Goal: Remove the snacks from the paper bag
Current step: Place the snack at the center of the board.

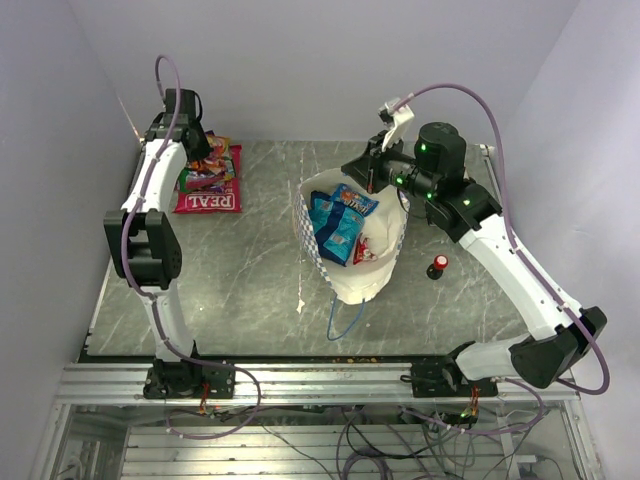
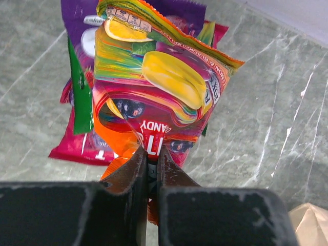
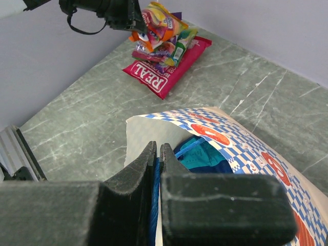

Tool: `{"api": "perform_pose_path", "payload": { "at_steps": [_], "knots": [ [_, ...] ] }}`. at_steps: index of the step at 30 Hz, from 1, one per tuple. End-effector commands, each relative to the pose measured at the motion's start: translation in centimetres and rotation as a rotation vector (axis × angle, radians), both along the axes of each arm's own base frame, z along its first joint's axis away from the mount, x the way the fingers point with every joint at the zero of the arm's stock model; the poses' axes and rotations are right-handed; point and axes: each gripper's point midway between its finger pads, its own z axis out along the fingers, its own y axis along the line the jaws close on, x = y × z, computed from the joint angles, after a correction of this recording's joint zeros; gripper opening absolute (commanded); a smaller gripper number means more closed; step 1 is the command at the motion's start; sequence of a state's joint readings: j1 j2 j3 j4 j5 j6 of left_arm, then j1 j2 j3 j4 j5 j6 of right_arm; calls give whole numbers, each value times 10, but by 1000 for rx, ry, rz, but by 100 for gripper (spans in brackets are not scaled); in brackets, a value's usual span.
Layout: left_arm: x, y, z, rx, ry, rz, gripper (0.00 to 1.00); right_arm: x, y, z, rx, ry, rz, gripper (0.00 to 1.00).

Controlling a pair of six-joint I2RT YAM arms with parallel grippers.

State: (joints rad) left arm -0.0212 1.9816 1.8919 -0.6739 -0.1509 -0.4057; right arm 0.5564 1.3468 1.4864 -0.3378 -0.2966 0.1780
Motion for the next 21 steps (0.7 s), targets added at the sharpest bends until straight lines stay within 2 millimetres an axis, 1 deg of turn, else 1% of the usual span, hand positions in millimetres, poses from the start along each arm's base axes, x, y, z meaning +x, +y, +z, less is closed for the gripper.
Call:
{"api": "perform_pose_path", "payload": {
  "at_steps": [1,2,6,9,10,12,14,16,18,20,21],
  "knots": [
    [32,12,40,12,-151,-17,7,2,0,12,4,-14,-8,0],
    [35,15,37,12,-156,-13,7,2,0,11,-1,-9,-9,0],
    [43,22,15,-18,-129,-1,7,3,-1,5,-16,-1,-12,0],
    [44,30,-6,-18,-100,4,11,5,-1,5,-22,3,-12,0],
    [43,31,-13,-17,-92,-2,14,5,0,5,-22,3,-7,0],
    [44,29,-25,-21,-90,-32,23,4,1,3,-21,6,0,0],
    [42,21,-37,-49,-74,-75,27,4,1,1,-23,10,-2,0],
    [40,18,-42,-56,-70,-88,30,4,1,2,-22,10,-1,0],
    [39,22,-44,-43,-59,-81,36,4,2,4,-18,7,2,0],
    [39,25,-41,-28,-39,-75,41,4,2,5,-16,5,5,0],
    [42,24,-34,-24,-48,-85,45,3,2,5,-16,6,4,0]
  ]
}}
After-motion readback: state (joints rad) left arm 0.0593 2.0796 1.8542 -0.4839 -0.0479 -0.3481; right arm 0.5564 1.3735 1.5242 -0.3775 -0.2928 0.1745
